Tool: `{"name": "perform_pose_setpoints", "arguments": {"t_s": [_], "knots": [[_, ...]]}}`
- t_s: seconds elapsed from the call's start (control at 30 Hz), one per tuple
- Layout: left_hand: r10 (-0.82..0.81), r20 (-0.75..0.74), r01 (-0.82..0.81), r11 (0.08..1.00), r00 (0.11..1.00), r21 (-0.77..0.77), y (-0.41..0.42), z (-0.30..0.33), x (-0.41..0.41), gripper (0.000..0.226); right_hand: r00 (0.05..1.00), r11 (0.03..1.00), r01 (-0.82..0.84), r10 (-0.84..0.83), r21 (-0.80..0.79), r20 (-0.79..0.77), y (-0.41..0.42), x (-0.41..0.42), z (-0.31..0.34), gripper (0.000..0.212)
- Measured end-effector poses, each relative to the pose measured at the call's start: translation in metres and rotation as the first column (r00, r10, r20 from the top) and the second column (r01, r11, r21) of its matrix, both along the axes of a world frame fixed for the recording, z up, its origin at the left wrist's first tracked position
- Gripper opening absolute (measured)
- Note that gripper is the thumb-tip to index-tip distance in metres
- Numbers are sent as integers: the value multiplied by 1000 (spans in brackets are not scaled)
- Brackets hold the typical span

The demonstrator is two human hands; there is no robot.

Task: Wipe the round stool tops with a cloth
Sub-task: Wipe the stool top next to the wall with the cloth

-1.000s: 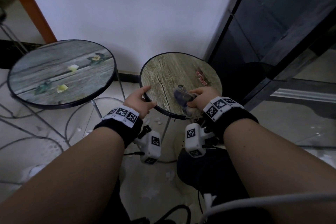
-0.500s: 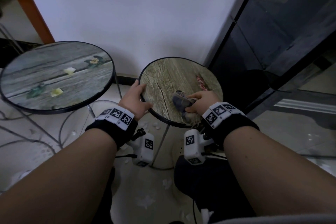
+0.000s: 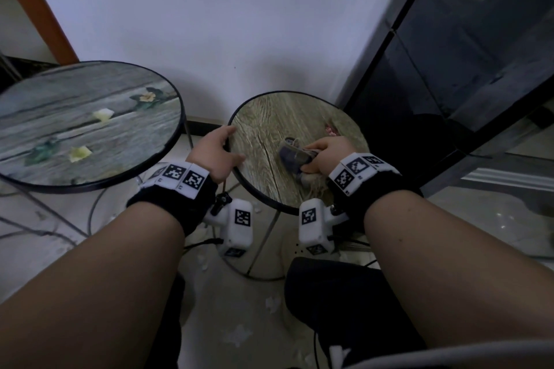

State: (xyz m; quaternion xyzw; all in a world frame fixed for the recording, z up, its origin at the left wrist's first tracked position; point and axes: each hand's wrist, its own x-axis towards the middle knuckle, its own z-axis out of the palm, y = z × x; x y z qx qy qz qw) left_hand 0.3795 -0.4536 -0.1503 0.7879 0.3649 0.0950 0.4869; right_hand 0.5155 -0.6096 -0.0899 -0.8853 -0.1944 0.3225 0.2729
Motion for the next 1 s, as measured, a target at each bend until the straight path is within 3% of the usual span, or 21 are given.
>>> {"name": "perform_pose_setpoints", "arguments": {"t_s": [0.37, 0.7, 1.0], "knots": [[8, -2, -8, 995, 1000, -99, 19, -2, 11, 63, 993, 994, -72, 79, -85, 89, 27, 20, -2, 40], [68, 55, -52, 966, 996, -254, 28, -3, 21, 51, 1000, 999, -16, 16, -30, 17, 41, 26, 0, 38], [88, 46, -69, 947, 995, -314, 35, -10, 23, 66, 999, 999, -24, 25, -30, 25, 50, 32, 1, 39]]}}
